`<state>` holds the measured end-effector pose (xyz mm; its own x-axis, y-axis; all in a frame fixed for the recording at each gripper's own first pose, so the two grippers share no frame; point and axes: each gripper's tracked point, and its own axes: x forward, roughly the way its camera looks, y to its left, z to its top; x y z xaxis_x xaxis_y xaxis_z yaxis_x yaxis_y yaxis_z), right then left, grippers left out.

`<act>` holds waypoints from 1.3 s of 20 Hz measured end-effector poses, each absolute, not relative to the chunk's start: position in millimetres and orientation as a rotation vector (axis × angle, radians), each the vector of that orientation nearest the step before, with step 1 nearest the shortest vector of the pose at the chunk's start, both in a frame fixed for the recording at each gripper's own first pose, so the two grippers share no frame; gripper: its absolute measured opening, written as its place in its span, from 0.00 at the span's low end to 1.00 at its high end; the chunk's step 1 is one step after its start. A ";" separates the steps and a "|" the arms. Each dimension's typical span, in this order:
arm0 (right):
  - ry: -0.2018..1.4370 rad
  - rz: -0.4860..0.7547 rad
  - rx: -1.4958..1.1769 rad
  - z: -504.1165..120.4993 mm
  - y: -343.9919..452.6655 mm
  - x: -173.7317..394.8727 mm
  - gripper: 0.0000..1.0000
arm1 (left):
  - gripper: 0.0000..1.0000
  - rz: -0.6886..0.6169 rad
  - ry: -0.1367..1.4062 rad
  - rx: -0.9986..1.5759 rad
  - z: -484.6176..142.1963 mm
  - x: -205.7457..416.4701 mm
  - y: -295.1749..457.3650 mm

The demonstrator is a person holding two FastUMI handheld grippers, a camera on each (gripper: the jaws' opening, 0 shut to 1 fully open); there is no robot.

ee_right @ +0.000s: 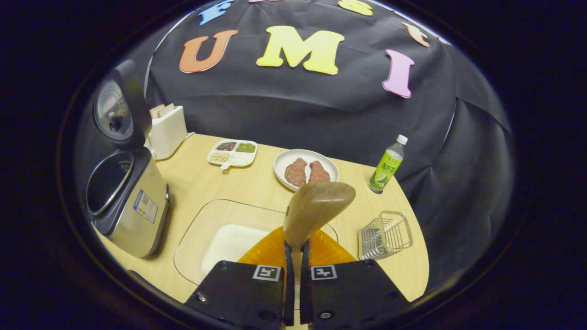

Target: Close the left gripper, press the button to open the rice cooker; take a wooden spoon from the chopstick holder with the right hand, scoop a spoonful of rice and pour it into the rice cooker, then put the wooden spoon back into the chopstick holder.

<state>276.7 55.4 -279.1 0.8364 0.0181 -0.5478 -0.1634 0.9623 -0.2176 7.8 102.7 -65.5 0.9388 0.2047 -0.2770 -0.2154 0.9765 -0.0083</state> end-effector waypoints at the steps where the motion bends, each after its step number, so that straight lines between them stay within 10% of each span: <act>1: 0.571 0.112 -0.271 -282.0 62.2 275.3 0.10 | 0.95 0.219 0.280 -0.040 -64.6 6.3 103.1; 26: 0.731 0.260 0.644 -272.3 72.1 253.3 0.10 | 0.95 0.190 0.304 -0.033 -70.6 6.3 66.4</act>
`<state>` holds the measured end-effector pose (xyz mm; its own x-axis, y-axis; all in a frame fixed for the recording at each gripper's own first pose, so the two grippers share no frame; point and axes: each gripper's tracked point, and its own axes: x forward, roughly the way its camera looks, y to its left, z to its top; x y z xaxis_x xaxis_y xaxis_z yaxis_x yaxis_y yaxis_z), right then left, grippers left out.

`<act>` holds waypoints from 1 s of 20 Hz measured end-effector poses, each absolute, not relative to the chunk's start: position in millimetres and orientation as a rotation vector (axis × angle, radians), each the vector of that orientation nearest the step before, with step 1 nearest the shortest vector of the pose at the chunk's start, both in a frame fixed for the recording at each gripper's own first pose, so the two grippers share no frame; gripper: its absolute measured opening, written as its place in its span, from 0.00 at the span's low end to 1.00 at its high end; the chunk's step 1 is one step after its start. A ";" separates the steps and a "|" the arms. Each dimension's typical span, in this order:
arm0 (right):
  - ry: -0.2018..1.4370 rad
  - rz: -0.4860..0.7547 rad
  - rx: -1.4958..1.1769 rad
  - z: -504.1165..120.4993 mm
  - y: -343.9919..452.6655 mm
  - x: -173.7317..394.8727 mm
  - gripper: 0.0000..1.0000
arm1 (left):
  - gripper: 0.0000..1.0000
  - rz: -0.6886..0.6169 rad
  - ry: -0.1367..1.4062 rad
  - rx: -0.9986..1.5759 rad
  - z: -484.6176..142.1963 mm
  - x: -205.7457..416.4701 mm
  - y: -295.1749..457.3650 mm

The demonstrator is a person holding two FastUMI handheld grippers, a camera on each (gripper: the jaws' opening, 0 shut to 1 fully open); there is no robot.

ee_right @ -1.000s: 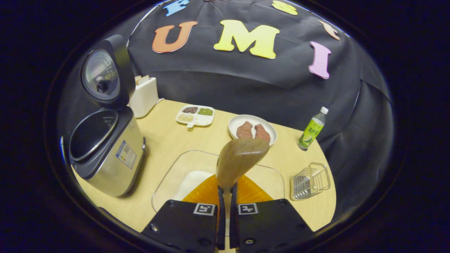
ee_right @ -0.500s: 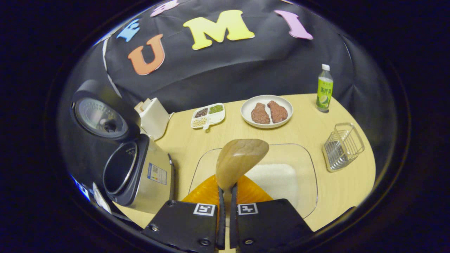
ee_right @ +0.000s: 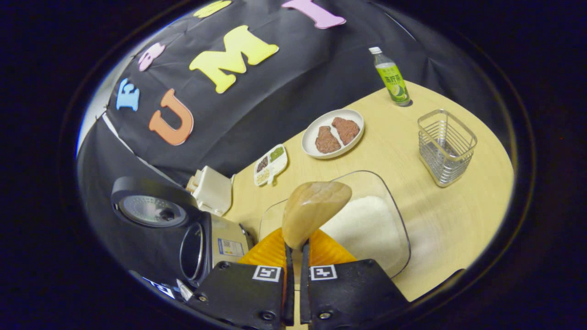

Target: Close the left gripper, press the button to open the rice cooker; take a wooden spoon from the chopstick holder with the right hand, scoop a spoonful of rice and pour it into the rice cooker, then put the wooden spoon back into the chopstick holder.

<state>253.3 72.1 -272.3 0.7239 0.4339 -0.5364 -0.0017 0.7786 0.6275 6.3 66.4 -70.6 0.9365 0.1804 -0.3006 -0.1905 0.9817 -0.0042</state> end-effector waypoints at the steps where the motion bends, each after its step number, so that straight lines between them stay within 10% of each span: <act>1: 0.716 0.261 0.670 -266.8 67.6 254.1 0.10 | 0.95 0.187 0.304 -0.036 -70.2 6.2 64.0; 20: 0.602 0.483 0.911 -121.0 151.7 247.8 0.10 | 0.95 0.234 0.268 -0.040 -67.5 -3.9 70.5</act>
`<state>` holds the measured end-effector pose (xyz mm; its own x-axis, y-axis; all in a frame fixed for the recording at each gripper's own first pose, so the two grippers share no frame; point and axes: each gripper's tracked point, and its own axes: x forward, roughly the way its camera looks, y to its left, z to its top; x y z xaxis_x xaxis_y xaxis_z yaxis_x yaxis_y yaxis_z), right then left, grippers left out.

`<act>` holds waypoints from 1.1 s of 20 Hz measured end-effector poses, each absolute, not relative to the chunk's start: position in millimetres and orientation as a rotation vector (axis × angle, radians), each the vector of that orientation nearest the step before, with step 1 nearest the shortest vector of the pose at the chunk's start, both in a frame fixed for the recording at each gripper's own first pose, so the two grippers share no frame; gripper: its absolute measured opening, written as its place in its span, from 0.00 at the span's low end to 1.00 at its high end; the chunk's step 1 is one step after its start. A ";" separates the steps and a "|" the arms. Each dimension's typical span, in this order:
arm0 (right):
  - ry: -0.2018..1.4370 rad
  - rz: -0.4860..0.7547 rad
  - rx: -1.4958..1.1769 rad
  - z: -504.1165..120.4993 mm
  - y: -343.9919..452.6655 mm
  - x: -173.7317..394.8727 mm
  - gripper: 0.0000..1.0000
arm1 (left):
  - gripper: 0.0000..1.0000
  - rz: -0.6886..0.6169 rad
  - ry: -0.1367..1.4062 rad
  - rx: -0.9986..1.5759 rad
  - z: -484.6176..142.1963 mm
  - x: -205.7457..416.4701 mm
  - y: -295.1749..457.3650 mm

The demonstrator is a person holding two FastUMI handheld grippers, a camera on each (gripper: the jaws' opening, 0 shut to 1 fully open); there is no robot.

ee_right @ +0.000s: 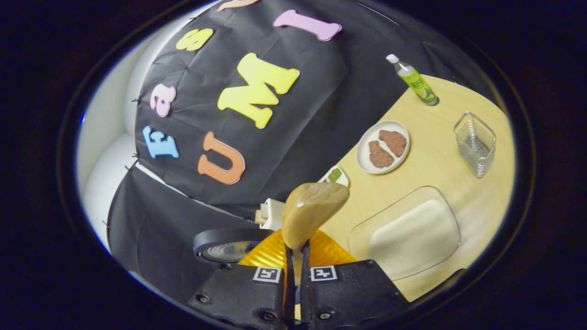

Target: Close the left gripper, press the button to open the rice cooker; take a wooden spoon from the chopstick holder with the right hand, scoop a spoonful of rice and pour it into the rice cooker, then put the wooden spoon back into the chopstick holder.

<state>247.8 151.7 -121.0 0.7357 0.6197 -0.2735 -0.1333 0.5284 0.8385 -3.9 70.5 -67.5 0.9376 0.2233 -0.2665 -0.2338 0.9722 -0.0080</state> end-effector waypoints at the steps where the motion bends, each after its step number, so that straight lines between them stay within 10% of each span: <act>1: 0.600 0.510 0.898 -111.3 167.9 245.0 0.10 | 0.95 0.235 0.265 -0.041 -68.8 -5.5 73.3; 22: 0.548 0.614 0.248 -134.2 329.0 214.0 0.10 | 0.95 0.306 0.244 -0.106 -77.8 -37.9 142.2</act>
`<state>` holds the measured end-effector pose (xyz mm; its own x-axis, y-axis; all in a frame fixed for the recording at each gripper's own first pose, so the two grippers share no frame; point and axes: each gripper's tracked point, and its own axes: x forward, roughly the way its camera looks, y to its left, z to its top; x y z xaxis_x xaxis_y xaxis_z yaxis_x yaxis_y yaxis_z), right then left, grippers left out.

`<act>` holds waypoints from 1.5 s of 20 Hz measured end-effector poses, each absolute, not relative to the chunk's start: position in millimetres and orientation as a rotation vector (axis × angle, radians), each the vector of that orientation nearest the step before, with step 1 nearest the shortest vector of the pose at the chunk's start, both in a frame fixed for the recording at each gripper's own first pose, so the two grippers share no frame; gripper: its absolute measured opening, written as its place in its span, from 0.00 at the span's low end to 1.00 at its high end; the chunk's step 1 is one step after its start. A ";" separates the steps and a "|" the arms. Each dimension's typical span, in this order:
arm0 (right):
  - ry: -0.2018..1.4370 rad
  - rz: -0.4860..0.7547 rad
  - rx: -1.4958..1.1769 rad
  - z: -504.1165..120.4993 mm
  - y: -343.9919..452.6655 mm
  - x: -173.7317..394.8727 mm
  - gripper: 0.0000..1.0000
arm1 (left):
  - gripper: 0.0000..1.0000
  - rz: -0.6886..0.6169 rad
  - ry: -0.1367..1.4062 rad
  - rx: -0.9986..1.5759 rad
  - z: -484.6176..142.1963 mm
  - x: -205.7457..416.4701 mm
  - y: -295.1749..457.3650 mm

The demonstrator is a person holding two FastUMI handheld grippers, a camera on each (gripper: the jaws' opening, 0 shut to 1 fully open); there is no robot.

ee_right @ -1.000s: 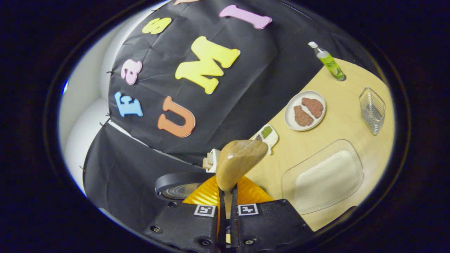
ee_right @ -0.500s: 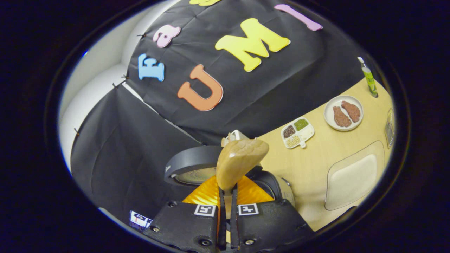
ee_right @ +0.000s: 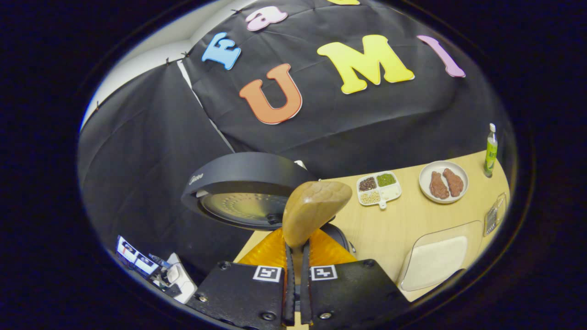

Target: Close the left gripper, press the button to open the rice cooker; take a wooden spoon from the chopstick holder with the right hand, scoop a spoonful of rice and pour it into the rice cooker, then put the wooden spoon back into the chopstick holder.

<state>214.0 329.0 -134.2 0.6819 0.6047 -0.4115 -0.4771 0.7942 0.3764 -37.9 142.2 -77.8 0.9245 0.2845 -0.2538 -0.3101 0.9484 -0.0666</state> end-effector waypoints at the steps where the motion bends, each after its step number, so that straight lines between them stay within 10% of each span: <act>1: 0.544 0.613 0.222 -137.1 330.7 214.0 0.10 | 0.95 0.301 0.244 -0.109 -79.2 -38.0 140.7; 30: 0.284 0.718 -0.310 -110.2 382.2 184.4 0.10 | 0.95 0.313 0.230 -0.136 -77.9 -49.5 142.3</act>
<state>184.4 382.2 -110.2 0.7186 0.5963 -0.3577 -0.6796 0.7114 -0.1792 -49.5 142.3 -77.9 0.9256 0.2891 -0.2442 -0.3198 0.9426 -0.0963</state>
